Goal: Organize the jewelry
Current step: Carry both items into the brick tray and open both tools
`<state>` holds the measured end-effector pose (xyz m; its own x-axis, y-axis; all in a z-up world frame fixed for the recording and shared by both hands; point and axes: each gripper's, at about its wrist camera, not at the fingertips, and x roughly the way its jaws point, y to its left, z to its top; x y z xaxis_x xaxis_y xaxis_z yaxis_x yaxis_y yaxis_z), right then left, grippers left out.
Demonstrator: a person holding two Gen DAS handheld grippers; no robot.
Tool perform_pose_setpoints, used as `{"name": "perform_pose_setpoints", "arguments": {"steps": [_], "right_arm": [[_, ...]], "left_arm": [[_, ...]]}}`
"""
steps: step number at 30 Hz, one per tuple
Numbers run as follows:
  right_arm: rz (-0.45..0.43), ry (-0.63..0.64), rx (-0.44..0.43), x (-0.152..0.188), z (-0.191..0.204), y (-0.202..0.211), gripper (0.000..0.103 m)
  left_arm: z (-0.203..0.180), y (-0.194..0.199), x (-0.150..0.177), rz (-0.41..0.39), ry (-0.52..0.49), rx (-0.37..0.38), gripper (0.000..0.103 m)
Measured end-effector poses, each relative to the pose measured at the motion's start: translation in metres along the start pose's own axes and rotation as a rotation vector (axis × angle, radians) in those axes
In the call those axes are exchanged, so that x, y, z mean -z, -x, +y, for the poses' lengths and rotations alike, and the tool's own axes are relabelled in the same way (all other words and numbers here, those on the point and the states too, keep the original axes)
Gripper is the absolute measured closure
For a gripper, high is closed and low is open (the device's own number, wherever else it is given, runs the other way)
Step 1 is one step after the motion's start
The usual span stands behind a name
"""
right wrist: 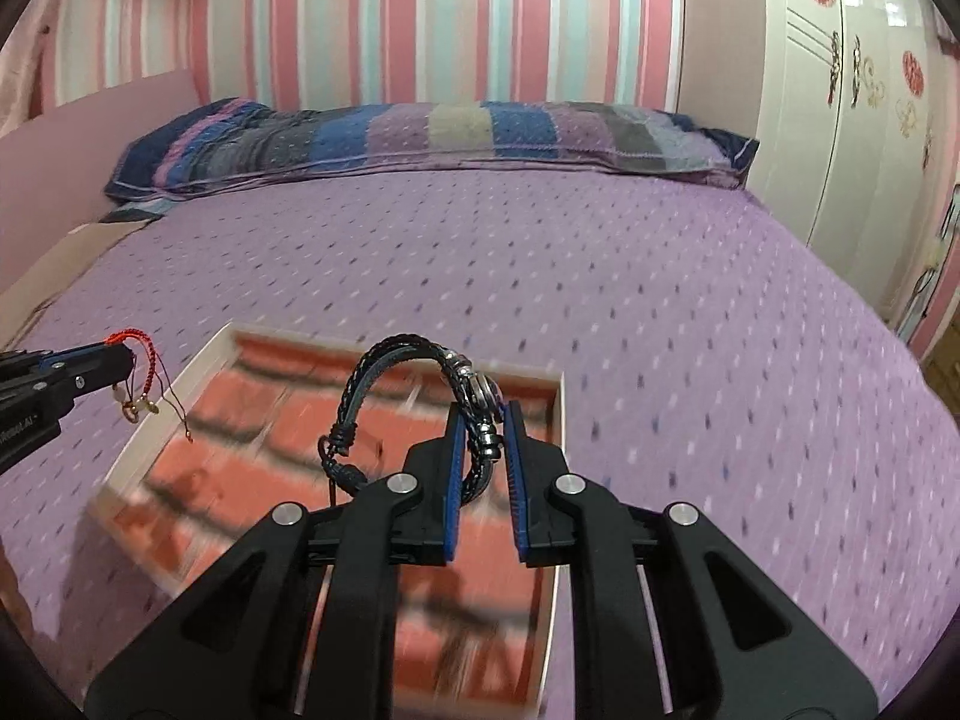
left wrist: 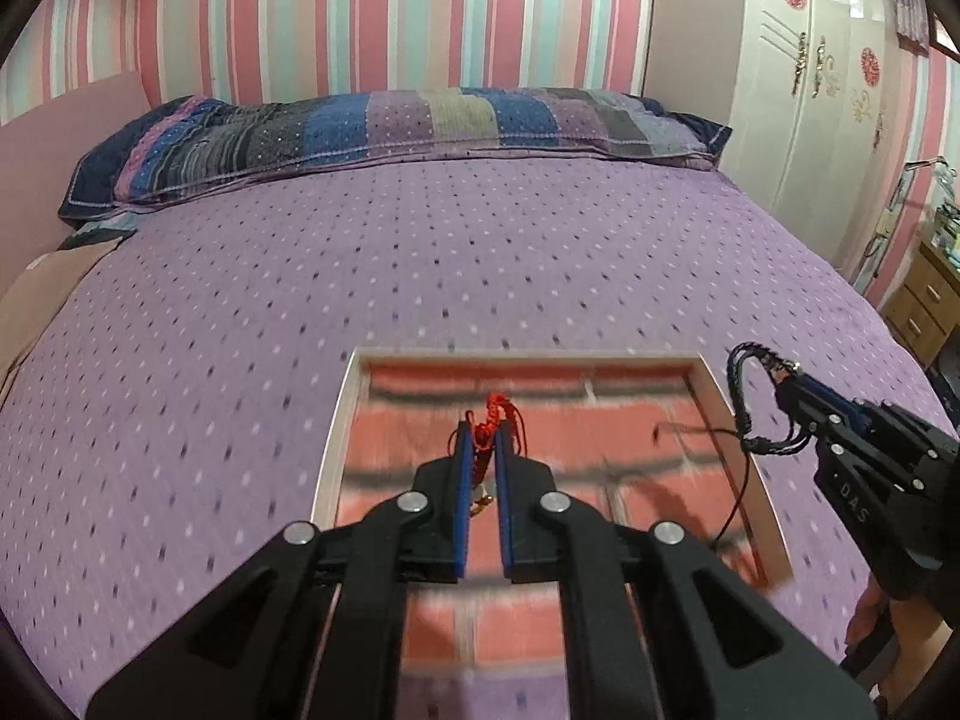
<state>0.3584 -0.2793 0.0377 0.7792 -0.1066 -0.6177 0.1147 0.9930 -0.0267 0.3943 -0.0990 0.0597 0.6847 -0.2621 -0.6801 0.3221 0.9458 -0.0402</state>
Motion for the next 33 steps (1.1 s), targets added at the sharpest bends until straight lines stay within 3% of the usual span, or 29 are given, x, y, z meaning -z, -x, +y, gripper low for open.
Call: {"name": "perform_pose_setpoints", "arguments": {"steps": [5,11,17,24,26,28,33], "right_arm": [[0.04,0.03,0.028,-0.013,0.004,-0.045,0.089],[0.149,0.003,0.04,-0.003,0.004,-0.094,0.089],[0.257,-0.058,0.045,0.001,-0.005,-0.129,0.089],[0.366,-0.073,0.057,0.004,-0.005,-0.149,0.089],[0.402,-0.082,0.05,0.006,-0.005,-0.156,0.081],[0.401,-0.088,0.04,0.006,-0.006,-0.155,0.062],[0.36,-0.048,0.049,0.003,-0.003,-0.138,0.047]], "left_arm": [[0.011,-0.068,-0.019,0.074,0.036,-0.033,0.095],[0.024,-0.133,-0.005,0.187,0.048,-0.097,0.095],[0.035,-0.156,0.003,0.25,0.071,-0.105,0.095],[0.031,-0.168,0.006,0.298,0.031,-0.132,0.094],[0.03,-0.167,0.008,0.305,0.021,-0.142,0.093],[0.03,-0.167,0.007,0.31,0.015,-0.149,0.093],[0.03,-0.151,0.012,0.301,0.005,-0.16,0.093]]}}
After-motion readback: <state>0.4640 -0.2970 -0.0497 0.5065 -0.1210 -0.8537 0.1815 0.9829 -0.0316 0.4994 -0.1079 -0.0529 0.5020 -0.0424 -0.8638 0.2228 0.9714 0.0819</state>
